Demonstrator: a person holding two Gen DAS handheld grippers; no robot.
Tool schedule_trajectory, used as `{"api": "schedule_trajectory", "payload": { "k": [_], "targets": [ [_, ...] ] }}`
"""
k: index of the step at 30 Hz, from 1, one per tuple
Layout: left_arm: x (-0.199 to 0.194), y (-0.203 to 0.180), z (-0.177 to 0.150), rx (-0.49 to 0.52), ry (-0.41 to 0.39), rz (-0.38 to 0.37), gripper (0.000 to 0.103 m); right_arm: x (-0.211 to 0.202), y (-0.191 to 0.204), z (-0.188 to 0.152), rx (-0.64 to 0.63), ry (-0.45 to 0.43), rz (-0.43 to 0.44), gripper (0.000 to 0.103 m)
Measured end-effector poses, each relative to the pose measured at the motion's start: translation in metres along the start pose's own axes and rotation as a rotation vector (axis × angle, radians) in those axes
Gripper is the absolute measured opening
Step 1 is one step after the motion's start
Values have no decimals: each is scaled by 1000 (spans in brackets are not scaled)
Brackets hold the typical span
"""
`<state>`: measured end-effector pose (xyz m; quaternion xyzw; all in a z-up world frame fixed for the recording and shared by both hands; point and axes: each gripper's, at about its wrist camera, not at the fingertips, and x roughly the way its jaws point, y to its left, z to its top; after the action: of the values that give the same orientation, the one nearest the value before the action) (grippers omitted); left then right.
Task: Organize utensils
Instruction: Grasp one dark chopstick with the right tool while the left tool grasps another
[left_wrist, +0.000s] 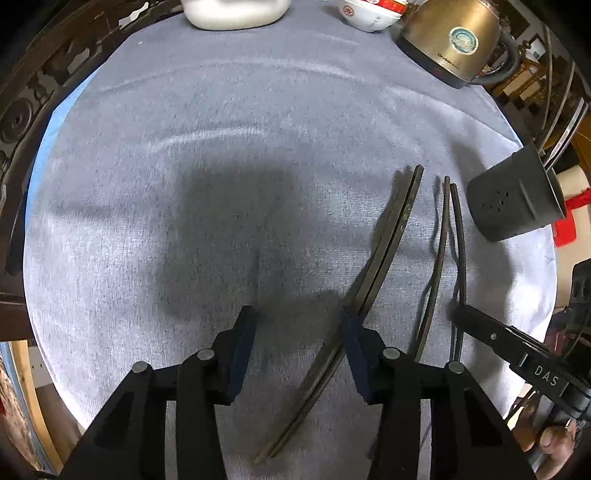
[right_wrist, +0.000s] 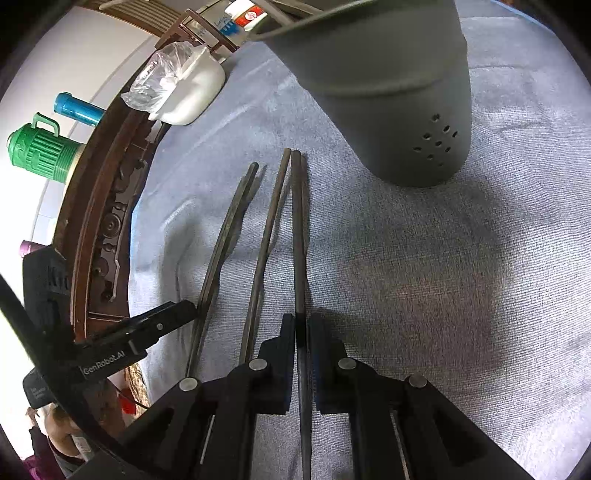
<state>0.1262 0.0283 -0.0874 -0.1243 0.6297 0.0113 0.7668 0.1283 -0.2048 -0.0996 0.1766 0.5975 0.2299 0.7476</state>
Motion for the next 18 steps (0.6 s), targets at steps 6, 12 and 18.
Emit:
{"api": "schedule_trajectory", "payload": {
  "k": [6, 12, 18],
  "targets": [
    [7, -8, -12, 10, 44, 11, 36, 0, 0, 0, 0, -1, 4, 10],
    [-6, -1, -13, -33, 23, -83, 36, 0, -2, 0, 1, 0, 16, 10],
    [-2, -10, 1, 14, 48, -70, 36, -1, -3, 0, -1, 0, 16, 11]
  ]
}}
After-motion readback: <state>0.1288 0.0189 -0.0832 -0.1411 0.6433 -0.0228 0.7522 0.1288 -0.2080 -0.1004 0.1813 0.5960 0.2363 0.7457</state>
